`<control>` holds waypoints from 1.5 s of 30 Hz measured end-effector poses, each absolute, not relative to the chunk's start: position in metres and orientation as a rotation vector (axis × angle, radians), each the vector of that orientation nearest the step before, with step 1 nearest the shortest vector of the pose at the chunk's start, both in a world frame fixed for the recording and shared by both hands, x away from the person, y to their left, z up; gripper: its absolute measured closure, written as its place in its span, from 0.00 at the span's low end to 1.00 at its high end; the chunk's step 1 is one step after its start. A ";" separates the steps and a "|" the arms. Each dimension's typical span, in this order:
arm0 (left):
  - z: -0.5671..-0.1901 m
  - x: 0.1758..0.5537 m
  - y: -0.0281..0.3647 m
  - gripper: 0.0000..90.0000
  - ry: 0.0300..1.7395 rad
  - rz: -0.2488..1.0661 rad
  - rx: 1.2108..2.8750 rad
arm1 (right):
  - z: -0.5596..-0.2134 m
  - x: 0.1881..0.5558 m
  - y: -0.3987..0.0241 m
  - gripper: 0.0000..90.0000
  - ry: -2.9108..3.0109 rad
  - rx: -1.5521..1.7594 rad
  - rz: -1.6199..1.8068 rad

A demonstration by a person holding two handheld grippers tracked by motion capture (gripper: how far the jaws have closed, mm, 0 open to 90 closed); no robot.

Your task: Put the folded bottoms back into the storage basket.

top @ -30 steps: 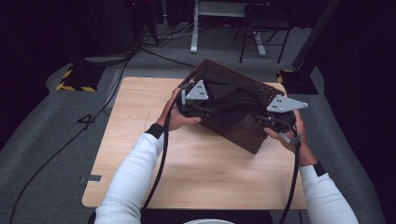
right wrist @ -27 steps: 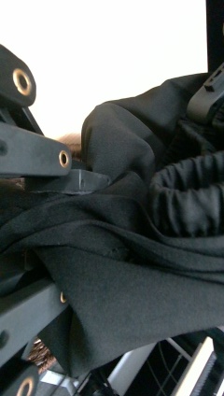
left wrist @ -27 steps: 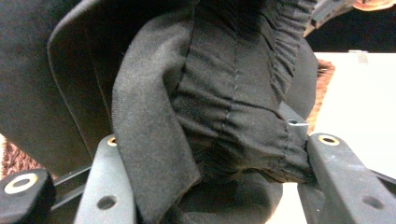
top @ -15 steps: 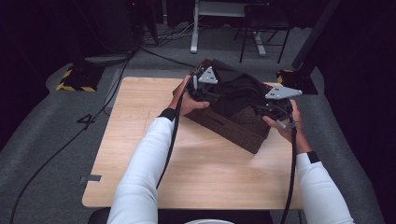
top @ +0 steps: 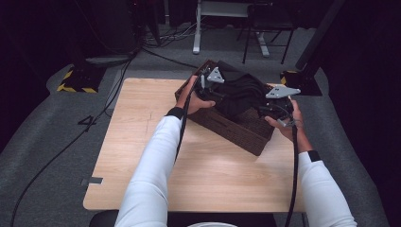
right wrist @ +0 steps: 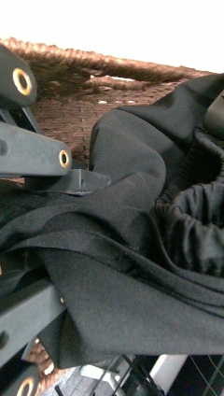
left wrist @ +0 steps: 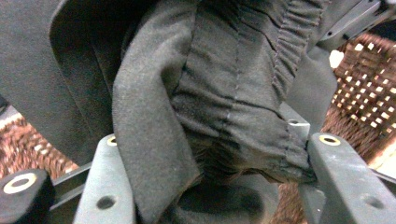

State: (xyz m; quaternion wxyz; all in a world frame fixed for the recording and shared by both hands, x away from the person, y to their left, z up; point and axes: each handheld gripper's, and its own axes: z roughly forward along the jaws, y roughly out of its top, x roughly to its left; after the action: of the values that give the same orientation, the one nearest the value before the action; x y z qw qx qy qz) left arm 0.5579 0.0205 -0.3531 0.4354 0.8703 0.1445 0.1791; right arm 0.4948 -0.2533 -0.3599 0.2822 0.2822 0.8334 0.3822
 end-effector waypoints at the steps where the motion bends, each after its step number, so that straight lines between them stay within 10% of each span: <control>1: -0.355 0.559 0.021 0.55 0.362 0.446 2.173 | -0.362 0.496 -0.252 0.78 2.243 0.760 1.012; 26: -0.394 0.574 0.040 0.37 0.502 0.344 2.303 | -0.392 0.505 -0.248 0.75 2.394 0.846 0.893; 45: -0.379 0.567 0.060 0.25 0.594 0.390 2.210 | -0.383 0.494 -0.273 0.43 2.390 0.909 0.956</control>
State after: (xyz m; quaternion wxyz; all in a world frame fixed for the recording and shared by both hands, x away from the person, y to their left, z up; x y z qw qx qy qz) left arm 0.5670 0.0595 -0.3793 0.3985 0.8731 0.2347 0.1542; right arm 0.4939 -0.2730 -0.3834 0.2043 0.3259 0.8571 0.3427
